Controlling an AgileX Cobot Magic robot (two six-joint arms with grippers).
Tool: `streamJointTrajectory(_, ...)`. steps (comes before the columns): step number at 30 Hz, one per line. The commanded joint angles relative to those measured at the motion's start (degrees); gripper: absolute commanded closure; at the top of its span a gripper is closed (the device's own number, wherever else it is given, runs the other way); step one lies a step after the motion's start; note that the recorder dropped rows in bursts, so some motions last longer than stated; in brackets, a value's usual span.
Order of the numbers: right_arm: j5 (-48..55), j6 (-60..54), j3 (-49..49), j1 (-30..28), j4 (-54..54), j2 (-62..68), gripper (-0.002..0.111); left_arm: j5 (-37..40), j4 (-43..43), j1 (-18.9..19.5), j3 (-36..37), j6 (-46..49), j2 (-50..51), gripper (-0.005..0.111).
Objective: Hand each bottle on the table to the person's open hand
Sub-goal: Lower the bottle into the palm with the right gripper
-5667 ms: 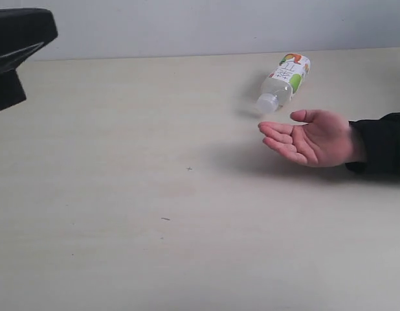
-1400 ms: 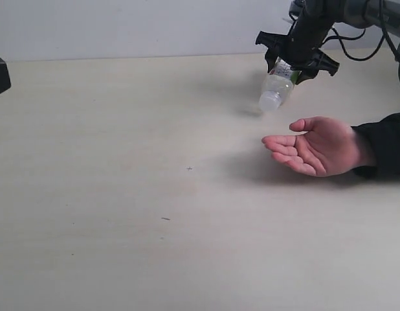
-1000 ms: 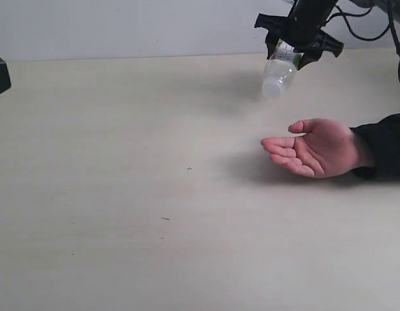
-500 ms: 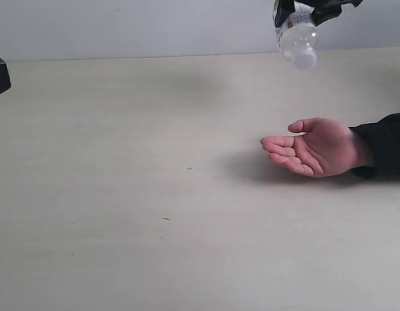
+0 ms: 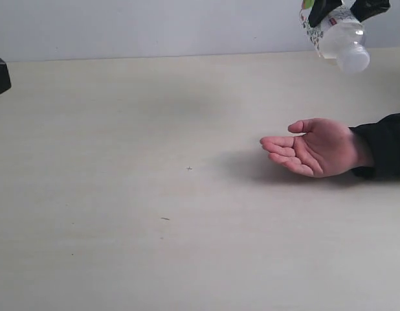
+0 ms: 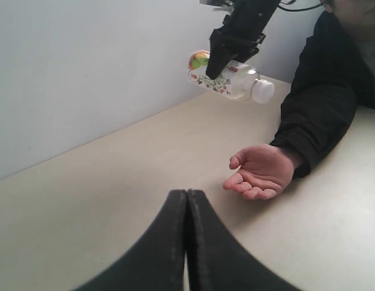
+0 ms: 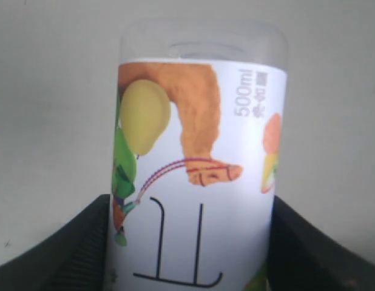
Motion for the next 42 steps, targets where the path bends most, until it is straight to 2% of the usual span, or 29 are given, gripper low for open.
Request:
streamJointTrajectory(1,-0.16,-3.53,9.83,0.24,2.71,-7.28,0.108,-0.06,-0.33,0.07,0.15,-0.07,-0.48,0.107)
streamJointTrajectory(12,-0.16,-4.3,30.24,1.33,4.01,-15.8,0.108,0.04,-0.33,0.07,0.15,-0.07,-0.48,0.107)
streamJointTrajectory(18,-9.32,-4.3,40.06,5.46,3.7,-16.82,0.108,0.04,-0.33,0.07,0.15,-0.07,-0.48,0.107)
streamJointTrajectory(24,-18.68,-3.52,42.43,10.88,0.78,-16.82,0.108,0.04,-0.33,0.07,0.15,-0.07,-0.48,0.107)
streamJointTrajectory(30,-24.59,2.47,42.43,11.3,-4.47,-16.82,0.108,0.04,-0.33,0.07,0.15,-0.07,-0.48,0.107)
streamJointTrajectory(32,-24.82,5.53,42.43,11.3,-6.57,-16.82,0.108,0.04,-0.33,0.07,0.15,-0.07,-0.48,0.107)
streamJointTrajectory(42,-25.1,5.66,45.91,11.3,-6.77,-16.69,0.107,0.04,-0.33,0.07,0.15,-0.07,-0.48,0.107)
